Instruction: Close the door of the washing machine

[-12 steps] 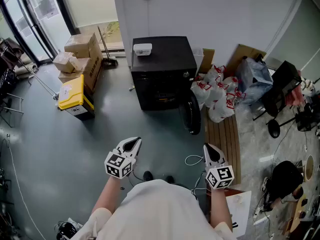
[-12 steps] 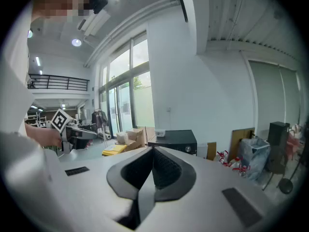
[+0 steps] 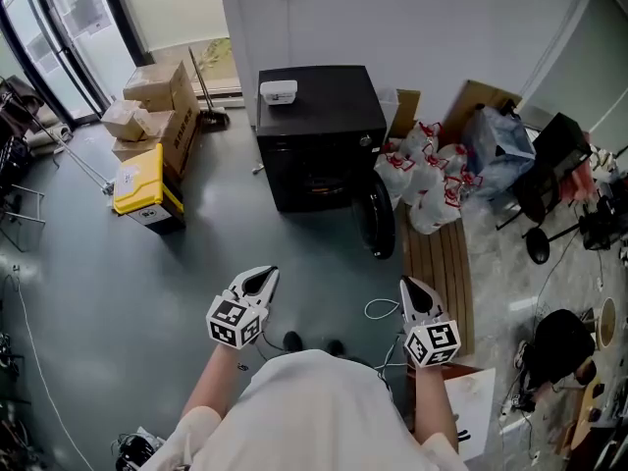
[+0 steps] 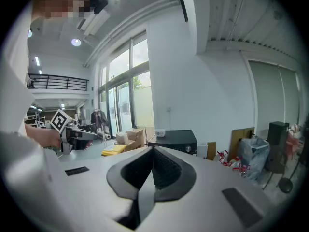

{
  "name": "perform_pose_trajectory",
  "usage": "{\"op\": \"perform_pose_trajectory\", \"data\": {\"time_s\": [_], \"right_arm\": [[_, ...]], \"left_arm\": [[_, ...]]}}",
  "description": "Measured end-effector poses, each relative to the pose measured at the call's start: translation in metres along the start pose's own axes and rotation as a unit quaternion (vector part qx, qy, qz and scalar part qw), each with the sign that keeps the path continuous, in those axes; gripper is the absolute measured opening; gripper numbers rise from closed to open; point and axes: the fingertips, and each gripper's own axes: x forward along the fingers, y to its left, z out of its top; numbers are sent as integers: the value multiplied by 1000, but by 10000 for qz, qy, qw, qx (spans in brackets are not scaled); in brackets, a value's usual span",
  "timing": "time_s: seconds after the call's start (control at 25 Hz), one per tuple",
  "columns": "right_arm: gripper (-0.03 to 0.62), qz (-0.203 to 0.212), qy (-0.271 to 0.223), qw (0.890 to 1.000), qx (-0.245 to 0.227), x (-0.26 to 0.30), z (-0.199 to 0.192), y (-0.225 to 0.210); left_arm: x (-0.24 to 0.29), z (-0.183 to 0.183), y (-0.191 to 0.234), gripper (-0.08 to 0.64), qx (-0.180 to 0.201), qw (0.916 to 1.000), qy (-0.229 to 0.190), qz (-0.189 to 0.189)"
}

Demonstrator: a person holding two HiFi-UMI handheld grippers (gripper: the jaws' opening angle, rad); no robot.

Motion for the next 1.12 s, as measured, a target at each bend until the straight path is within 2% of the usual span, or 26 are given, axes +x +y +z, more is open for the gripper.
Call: {"op": "perform_pose_trajectory", "data": {"time_s": [0.68,0.76,0.84,1.12], "right_arm": [[39,-289,248,9992,154,24,-22,11],[61,-335,323,9987,193,28,-26,10],[129,-397,406,9981,226,32,-31,9],[173,-546,665,9956,372,46,-52,15]], "left_arm": [[17,-21,22,8,35,9992,265,-297],[22,-25,26,8,44,9988,327,-359],[25,-29,29,8,54,9984,372,-422],[31,-46,47,8,29,9971,499,-568]]}}
